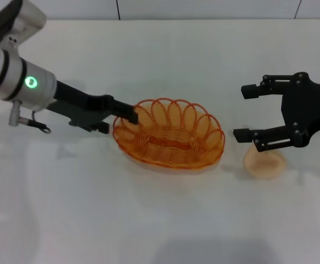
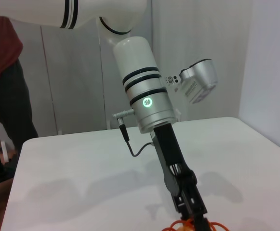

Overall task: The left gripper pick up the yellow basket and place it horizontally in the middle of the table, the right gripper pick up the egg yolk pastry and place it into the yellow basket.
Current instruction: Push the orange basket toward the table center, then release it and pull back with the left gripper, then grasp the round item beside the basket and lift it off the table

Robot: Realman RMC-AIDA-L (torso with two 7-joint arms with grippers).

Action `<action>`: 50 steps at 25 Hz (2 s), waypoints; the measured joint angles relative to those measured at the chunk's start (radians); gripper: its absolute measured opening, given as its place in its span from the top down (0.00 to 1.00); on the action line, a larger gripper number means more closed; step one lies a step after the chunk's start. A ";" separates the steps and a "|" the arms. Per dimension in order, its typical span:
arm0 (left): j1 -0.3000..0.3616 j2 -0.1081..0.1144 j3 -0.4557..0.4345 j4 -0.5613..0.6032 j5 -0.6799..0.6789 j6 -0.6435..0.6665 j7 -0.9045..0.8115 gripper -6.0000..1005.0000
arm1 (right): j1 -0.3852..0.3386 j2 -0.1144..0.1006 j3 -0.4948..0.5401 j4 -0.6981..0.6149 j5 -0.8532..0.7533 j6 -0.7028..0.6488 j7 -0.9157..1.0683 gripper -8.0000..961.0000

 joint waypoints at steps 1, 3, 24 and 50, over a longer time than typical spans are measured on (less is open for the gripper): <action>0.005 0.003 0.000 0.015 -0.001 0.001 0.004 0.35 | 0.000 0.000 0.000 0.000 0.000 0.000 0.000 0.13; 0.019 0.007 -0.001 0.057 -0.005 0.004 0.011 0.26 | 0.000 0.000 0.001 0.000 0.000 0.002 0.000 0.13; 0.228 0.023 -0.030 0.411 -0.462 0.014 0.450 0.11 | 0.011 0.002 0.005 0.045 -0.006 0.045 0.012 0.13; 0.218 0.056 -0.008 0.428 -0.233 0.428 0.774 0.12 | 0.087 0.003 -0.080 0.031 -0.361 0.123 0.297 0.13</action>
